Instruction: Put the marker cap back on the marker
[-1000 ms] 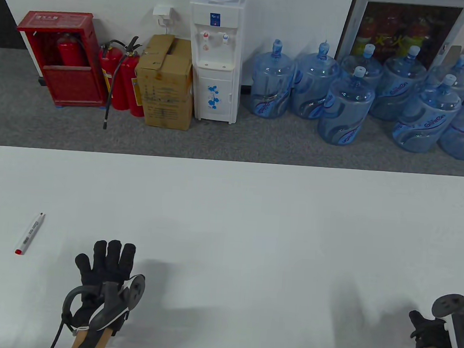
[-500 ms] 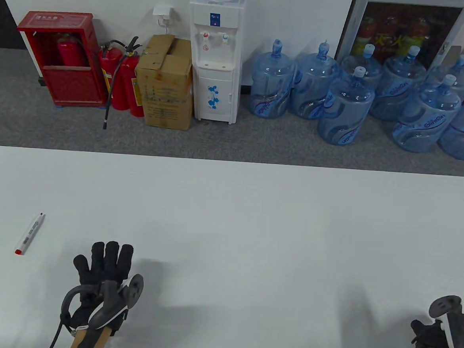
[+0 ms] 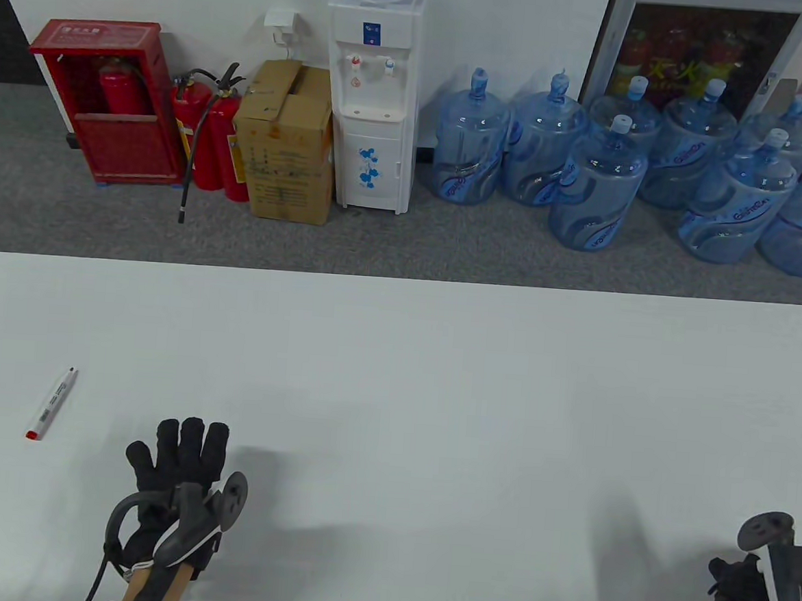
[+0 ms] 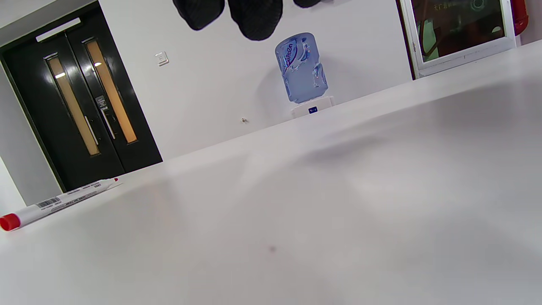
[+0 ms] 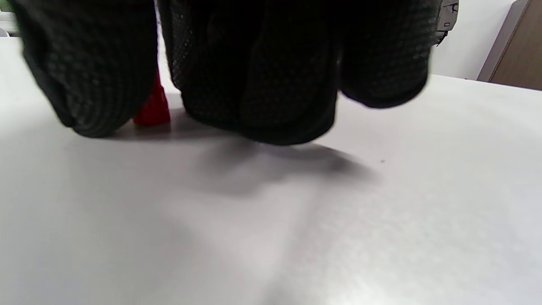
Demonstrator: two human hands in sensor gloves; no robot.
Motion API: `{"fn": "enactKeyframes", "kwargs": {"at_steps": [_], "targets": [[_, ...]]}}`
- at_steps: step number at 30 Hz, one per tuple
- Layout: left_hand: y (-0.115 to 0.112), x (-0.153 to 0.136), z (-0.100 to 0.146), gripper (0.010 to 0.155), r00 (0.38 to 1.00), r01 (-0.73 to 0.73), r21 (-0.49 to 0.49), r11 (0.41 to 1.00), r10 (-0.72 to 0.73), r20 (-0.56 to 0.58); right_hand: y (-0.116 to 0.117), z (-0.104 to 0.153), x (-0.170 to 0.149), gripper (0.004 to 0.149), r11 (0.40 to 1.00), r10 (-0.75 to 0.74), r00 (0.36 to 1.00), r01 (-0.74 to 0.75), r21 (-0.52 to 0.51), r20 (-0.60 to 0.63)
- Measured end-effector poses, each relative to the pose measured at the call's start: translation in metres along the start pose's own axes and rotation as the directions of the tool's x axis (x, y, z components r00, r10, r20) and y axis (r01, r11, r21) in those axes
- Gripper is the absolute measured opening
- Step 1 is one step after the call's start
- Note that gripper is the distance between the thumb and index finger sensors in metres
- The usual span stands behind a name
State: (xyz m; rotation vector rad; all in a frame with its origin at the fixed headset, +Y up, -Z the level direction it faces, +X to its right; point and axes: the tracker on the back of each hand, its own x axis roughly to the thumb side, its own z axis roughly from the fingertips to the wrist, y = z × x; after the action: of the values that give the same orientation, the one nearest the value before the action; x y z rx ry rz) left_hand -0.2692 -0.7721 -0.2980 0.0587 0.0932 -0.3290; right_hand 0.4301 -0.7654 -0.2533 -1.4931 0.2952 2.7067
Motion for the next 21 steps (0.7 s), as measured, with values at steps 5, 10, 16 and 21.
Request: {"fn": "enactKeyframes", "kwargs": {"at_steps": [5,10,16,21], "targets": [[0.0005,-0.0004,-0.0001,0.082,1.000,-0.005,-0.005,1.000,0.005,-0.003,-0.0009,0.0006,0.0007,0.065,1.000,-0.001,1.000,0.001,-0.015,0.005],[0.0012,-0.0008,0.0001,0.082,1.000,-0.006,-0.009,1.000,0.006,-0.005,-0.0011,0.0010,0.0020,0.055,0.998,-0.016,1.000,0.017,-0.055,0.018],[0.0022,-0.0014,0.0002,0.082,1.000,-0.009,-0.014,1.000,0.009,-0.008,-0.0011,0.0012,0.0029,0.052,0.997,-0.023,0.999,0.025,-0.066,0.028],[0.0025,-0.0018,0.0000,0.082,1.000,-0.012,-0.014,1.000,0.012,-0.009,-0.0004,0.0014,0.0028,0.051,0.997,-0.041,0.999,0.043,-0.071,0.035]]}}
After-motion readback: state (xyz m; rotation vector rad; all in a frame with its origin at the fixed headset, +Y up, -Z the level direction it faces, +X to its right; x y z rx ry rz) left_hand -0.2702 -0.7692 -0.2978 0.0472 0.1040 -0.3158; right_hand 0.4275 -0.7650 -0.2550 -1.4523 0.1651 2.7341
